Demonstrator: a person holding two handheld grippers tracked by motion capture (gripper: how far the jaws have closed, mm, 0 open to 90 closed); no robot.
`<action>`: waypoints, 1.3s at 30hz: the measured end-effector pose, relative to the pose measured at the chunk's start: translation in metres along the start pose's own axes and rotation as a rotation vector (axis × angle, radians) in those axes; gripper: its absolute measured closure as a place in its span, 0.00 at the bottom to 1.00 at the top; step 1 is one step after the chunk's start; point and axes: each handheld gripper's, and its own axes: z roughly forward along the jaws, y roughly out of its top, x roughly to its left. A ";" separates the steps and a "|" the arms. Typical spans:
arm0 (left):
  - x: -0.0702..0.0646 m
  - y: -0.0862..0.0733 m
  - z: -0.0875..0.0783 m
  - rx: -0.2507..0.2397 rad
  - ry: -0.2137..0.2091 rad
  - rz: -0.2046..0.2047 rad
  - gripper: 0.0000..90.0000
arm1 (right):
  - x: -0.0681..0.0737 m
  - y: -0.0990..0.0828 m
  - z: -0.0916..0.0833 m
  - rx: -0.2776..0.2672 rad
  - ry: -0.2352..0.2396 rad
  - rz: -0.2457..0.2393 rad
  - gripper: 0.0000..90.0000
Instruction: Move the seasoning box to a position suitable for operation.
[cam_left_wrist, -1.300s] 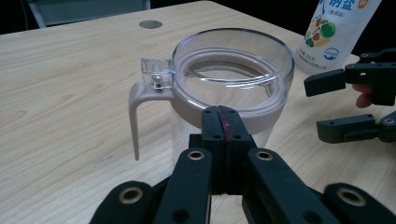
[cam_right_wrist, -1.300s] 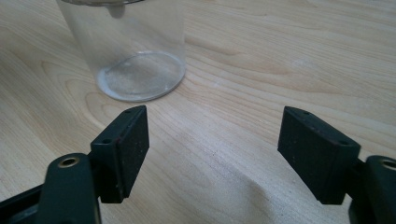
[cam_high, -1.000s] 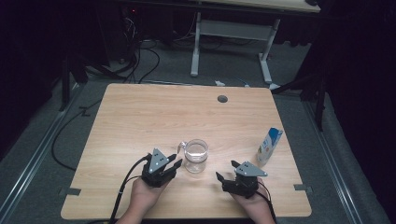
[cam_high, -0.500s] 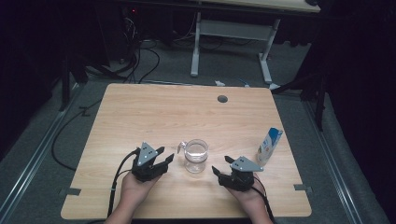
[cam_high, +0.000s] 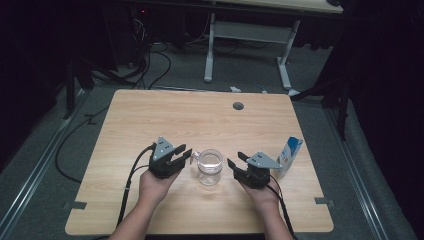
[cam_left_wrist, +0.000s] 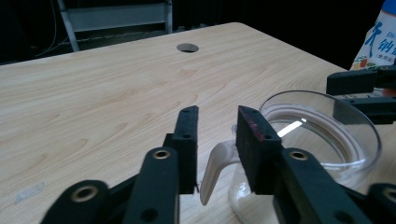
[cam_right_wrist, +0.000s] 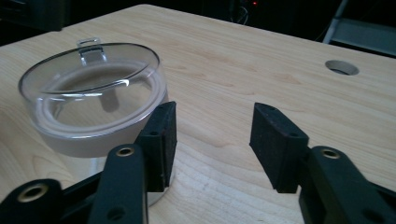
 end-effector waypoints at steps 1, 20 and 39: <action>0.000 0.000 0.000 0.000 0.000 0.000 0.83 | 0.000 0.000 0.000 0.000 0.000 0.000 0.58; -0.017 0.003 0.017 -0.001 0.042 0.021 1.00 | 0.008 -0.005 -0.007 0.014 0.038 -0.029 0.99; -0.019 -0.001 0.018 -0.013 0.035 0.026 1.00 | 0.012 -0.005 -0.009 0.007 0.053 -0.034 0.99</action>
